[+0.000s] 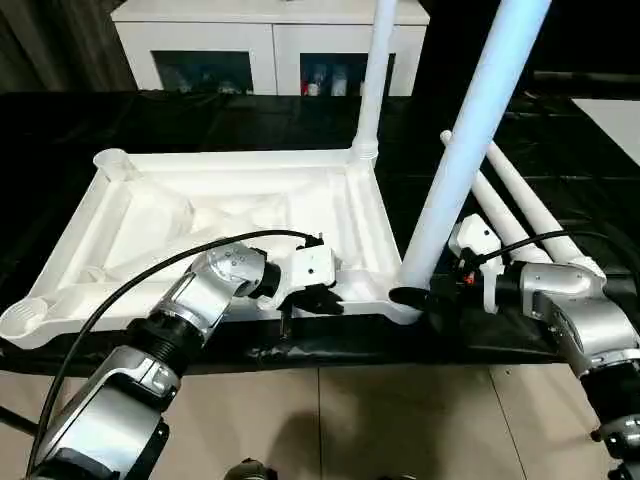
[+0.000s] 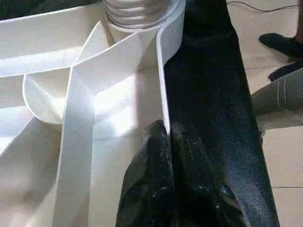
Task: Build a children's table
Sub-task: Rotate leg to tighten
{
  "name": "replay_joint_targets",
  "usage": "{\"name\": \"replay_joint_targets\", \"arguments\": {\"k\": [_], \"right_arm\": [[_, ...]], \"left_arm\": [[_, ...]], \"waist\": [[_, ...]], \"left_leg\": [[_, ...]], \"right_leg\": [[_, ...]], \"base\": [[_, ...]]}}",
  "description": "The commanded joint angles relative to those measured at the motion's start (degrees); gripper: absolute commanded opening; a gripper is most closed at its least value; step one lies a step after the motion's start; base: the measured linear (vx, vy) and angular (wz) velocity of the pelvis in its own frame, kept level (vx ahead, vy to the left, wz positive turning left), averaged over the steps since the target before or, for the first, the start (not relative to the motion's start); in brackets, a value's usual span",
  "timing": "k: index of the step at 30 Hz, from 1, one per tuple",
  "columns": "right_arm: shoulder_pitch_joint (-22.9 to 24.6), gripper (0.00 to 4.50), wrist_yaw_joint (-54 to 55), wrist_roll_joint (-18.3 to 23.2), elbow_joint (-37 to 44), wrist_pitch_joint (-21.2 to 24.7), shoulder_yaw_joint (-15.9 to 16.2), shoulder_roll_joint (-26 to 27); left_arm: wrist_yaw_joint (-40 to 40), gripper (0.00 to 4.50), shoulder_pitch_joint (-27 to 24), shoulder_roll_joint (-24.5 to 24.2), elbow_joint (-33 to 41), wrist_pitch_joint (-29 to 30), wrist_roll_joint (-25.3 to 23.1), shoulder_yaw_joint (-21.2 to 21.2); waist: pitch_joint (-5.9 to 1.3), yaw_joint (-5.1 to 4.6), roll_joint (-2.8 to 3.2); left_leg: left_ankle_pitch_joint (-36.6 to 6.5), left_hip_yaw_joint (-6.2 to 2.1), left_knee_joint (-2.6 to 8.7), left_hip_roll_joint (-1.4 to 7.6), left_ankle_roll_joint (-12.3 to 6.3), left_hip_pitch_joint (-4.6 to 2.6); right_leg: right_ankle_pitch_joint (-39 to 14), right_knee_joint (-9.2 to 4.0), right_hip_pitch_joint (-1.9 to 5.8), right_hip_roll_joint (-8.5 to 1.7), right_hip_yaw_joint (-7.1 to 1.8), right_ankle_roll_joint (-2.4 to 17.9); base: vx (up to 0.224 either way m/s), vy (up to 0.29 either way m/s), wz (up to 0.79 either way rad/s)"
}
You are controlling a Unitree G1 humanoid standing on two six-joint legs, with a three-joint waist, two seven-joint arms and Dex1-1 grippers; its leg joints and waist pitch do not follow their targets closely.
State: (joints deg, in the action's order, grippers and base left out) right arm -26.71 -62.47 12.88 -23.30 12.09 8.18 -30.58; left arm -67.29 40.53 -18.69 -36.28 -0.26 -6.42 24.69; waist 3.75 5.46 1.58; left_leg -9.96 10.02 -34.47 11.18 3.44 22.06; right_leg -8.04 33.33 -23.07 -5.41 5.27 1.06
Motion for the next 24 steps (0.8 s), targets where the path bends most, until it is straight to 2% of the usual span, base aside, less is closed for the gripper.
{"name": "replay_joint_targets", "arguments": {"k": [1,15,20,24], "right_arm": [[-0.82,3.75,-0.53,-0.34,-0.53,-0.93,0.15,-0.64],[-1.54,2.57,-1.82,-2.02,-3.73,-3.44,1.13,0.35],[-1.17,2.36,-1.98,-1.71,-3.75,-3.40,1.02,0.68],[-1.67,2.22,4.67,-1.44,-7.90,-2.63,-1.68,3.50]], "left_arm": [[-0.67,0.00,1.10,-0.08,0.79,-1.38,-0.92,0.77],[-0.79,0.00,0.52,-0.28,1.06,-1.45,-1.25,1.01],[-0.94,0.00,0.28,-0.38,1.35,-1.25,-1.27,1.08],[1.79,0.00,0.63,0.40,-0.05,1.20,-1.16,-0.20]], "waist": [[-4.87,-0.19,-0.59],[-4.86,-0.32,-0.49],[-4.85,-0.42,-0.56],[-4.85,-0.57,-0.51]], "left_leg": [[-12.25,-0.27,3.91,2.05,-3.57,-1.21],[-12.87,-0.32,3.95,2.05,-3.56,-1.21],[-13.03,-0.36,3.98,2.02,-3.48,-1.16],[-13.31,-0.35,4.00,2.03,-3.35,-1.18]], "right_leg": [[-16.73,-3.51,2.94,-3.30,-2.38,12.07],[-17.44,-3.56,2.90,-3.24,-2.29,11.95],[-17.88,-3.60,2.98,-3.21,-2.25,11.69],[-17.80,-3.57,2.90,-3.19,-2.25,11.91]], "base": [[0.000,0.000,0.00],[0.000,0.000,0.00],[0.000,0.000,0.00],[0.000,0.000,0.00]]}}
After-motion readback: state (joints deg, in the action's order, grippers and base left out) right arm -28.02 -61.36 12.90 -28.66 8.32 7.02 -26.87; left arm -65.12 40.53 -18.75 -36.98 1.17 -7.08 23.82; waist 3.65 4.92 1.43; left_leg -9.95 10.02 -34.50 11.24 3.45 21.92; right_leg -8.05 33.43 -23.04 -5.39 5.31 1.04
